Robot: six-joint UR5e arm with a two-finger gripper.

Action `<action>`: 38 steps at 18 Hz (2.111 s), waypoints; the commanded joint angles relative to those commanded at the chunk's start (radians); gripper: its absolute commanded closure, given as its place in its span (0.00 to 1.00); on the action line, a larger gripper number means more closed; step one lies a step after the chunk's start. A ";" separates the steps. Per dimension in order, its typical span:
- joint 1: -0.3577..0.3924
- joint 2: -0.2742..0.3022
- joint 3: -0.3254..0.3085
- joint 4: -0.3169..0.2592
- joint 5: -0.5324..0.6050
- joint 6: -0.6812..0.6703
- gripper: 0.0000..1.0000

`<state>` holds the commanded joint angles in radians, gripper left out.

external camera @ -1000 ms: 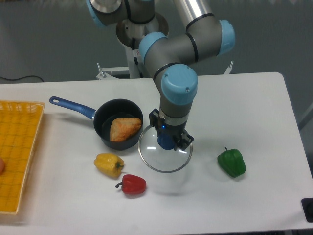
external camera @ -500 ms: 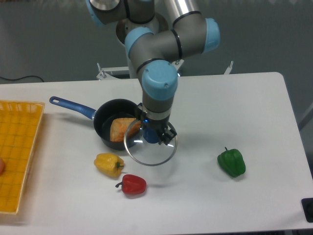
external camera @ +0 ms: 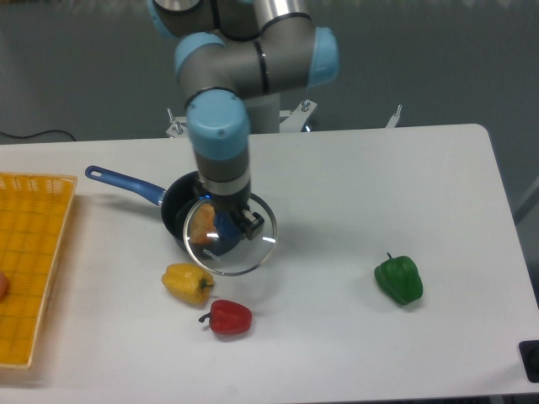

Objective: Close the pot lid
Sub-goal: 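Carry the glass lid over the black saucepan and lower it, then settle the lid onto the saucepan rim, adjusting its position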

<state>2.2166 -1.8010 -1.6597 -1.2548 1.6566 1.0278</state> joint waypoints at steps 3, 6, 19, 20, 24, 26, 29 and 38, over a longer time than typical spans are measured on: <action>-0.026 0.018 -0.024 0.002 0.023 0.009 0.59; -0.051 0.019 -0.043 0.003 0.049 0.008 0.59; -0.103 0.046 -0.153 0.101 0.046 0.003 0.59; -0.103 0.048 -0.163 0.119 0.046 0.003 0.59; -0.106 0.063 -0.204 0.153 0.051 0.020 0.59; -0.104 0.074 -0.221 0.163 0.048 0.034 0.59; -0.104 0.077 -0.222 0.163 0.046 0.034 0.59; -0.104 0.103 -0.247 0.161 0.048 0.064 0.59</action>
<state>2.1123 -1.6981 -1.9067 -1.0937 1.7043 1.0922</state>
